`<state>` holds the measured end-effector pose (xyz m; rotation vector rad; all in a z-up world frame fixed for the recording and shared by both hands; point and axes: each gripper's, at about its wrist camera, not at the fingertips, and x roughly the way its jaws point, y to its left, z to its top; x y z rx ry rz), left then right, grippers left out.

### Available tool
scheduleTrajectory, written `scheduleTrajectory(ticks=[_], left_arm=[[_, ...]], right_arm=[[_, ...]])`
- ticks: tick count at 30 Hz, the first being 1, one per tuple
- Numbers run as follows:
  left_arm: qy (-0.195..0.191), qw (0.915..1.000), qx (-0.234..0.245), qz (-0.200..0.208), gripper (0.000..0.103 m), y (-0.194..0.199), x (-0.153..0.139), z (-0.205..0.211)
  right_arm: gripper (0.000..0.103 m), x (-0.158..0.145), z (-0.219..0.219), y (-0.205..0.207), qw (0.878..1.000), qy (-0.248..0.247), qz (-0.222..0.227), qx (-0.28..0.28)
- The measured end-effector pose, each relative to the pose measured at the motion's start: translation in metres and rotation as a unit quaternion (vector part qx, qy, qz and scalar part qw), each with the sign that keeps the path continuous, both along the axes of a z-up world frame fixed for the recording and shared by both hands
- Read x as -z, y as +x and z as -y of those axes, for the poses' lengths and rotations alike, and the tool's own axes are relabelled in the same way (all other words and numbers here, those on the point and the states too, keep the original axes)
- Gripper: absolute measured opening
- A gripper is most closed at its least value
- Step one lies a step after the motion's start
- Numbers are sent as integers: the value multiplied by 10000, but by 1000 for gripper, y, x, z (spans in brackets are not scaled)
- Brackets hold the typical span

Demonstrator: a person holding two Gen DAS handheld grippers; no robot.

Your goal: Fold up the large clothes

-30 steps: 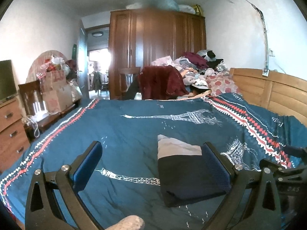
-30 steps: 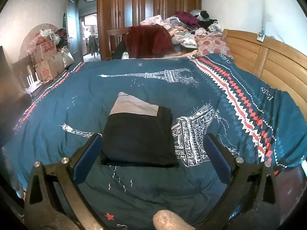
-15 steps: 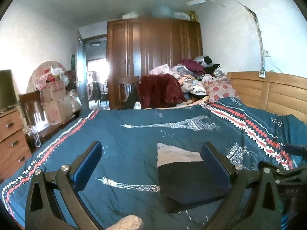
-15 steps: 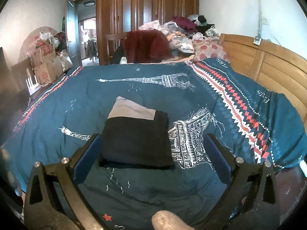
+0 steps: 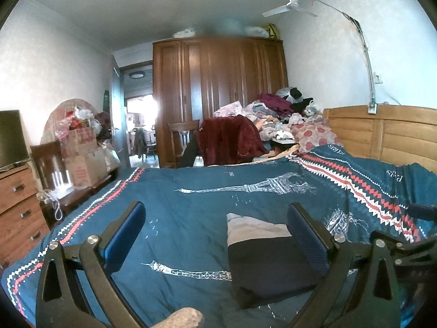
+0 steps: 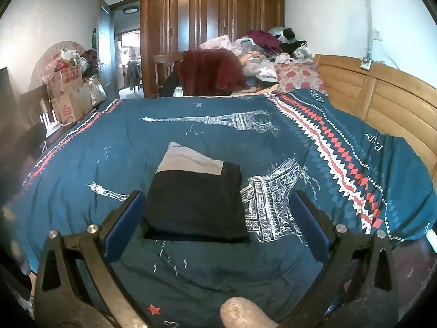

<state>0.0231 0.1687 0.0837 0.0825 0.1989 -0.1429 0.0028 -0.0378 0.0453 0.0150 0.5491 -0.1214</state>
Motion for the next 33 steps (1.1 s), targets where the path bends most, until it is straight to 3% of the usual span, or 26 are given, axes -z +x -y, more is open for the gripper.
scheduleTrajectory(ticks=[20,30,33], left_arm=[[205,9964,-163,-812,103,13,25,-5],[125,9876,-103,-1561,103,30,41,-15],[236,9875,-154,-1551,103,30,45,-12]], right_arm=[[103,20,-9,-2,9988,184,-413,-176],[103,27,-9,-2,9983,182,-536,-124],[103,28,-8,-2,9983,197,-539,-132]])
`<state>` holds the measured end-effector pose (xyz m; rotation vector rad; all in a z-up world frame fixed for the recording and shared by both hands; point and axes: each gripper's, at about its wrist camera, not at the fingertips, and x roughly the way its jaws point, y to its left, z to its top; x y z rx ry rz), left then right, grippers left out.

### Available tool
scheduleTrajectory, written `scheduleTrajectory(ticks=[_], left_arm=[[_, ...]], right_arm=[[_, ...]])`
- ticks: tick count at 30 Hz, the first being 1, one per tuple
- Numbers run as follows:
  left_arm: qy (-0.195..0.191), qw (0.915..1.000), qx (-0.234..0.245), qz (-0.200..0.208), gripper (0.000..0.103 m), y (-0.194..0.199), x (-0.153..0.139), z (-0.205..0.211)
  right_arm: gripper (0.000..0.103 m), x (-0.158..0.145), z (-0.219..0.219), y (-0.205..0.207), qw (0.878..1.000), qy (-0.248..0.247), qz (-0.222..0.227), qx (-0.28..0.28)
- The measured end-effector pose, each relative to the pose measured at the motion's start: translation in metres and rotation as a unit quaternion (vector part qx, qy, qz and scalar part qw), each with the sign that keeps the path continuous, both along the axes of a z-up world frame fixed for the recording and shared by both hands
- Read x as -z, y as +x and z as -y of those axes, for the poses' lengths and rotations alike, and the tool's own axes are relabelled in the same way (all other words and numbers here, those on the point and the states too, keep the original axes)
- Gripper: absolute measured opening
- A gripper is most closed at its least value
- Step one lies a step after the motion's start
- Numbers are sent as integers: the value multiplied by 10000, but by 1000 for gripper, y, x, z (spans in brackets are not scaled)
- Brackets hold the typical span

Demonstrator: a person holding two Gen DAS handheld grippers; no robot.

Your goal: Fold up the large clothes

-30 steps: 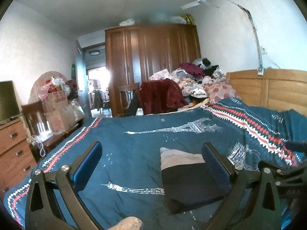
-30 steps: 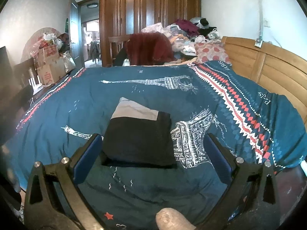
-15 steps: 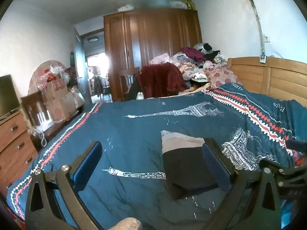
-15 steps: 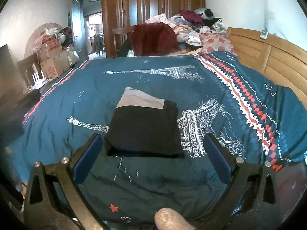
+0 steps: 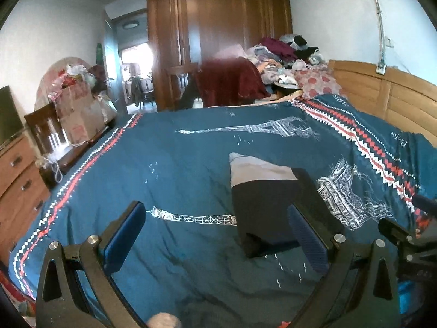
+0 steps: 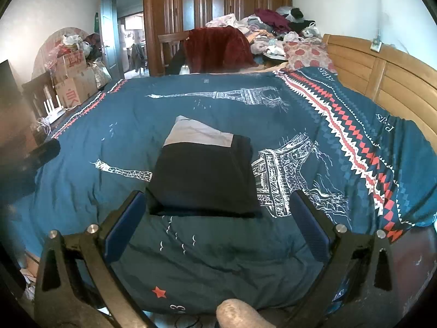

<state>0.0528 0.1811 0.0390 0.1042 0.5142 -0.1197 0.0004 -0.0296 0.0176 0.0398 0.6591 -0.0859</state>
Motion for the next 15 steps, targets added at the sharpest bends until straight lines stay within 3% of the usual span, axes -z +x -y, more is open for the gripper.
scheduleTrajectory(ticks=[15], left_arm=[[72,9999,-69,-121,103,7,13,3]], right_arm=[[103,8,-2,5,9999,23,-143,-20]])
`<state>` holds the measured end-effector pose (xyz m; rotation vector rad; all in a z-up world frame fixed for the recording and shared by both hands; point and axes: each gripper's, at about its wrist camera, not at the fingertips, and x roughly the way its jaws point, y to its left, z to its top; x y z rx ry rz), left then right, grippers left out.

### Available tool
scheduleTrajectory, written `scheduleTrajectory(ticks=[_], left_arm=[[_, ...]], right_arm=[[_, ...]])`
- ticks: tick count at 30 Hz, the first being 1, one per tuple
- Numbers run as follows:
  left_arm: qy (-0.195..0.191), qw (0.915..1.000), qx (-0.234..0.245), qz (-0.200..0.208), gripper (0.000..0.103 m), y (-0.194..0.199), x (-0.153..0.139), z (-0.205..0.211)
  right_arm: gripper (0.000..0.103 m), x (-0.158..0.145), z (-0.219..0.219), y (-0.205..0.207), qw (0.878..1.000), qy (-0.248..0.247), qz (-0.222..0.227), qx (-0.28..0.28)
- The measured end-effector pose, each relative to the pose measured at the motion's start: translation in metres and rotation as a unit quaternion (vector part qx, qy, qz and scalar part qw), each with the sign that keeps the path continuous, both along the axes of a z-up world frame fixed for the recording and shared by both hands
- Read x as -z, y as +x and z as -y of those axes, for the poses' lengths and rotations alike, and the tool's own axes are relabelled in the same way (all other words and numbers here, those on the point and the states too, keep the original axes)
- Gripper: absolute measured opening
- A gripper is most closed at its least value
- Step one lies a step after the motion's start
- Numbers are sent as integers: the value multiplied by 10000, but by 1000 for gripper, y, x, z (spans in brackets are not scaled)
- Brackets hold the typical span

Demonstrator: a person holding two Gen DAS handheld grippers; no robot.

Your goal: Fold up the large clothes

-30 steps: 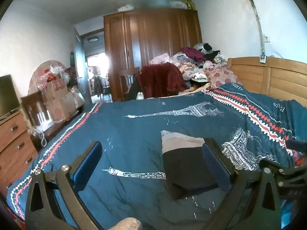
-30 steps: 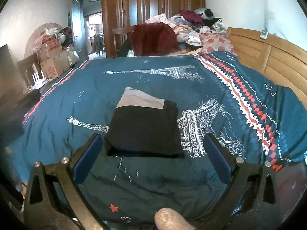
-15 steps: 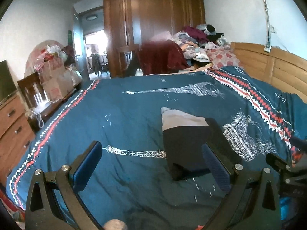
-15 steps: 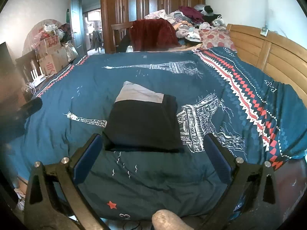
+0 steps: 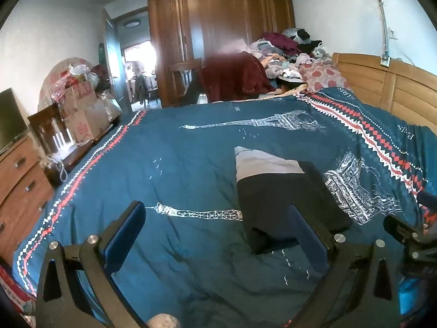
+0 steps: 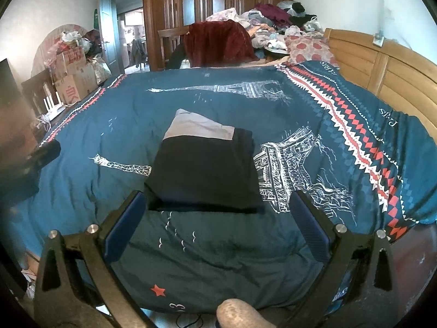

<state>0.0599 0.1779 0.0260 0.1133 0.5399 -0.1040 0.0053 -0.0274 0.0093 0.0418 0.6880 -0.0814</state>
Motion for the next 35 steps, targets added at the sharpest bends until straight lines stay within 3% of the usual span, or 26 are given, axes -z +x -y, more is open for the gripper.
scheduleTrajectory(ticks=[29,35], left_arm=[[-46,9999,94,-102,103,-2,13,2],[-6,9998,154,-157,103,-1,17,9]], right_arm=[[103,16,5,24,9993,136,-358,15],[103,9,7,20,9998,12,-169,86]])
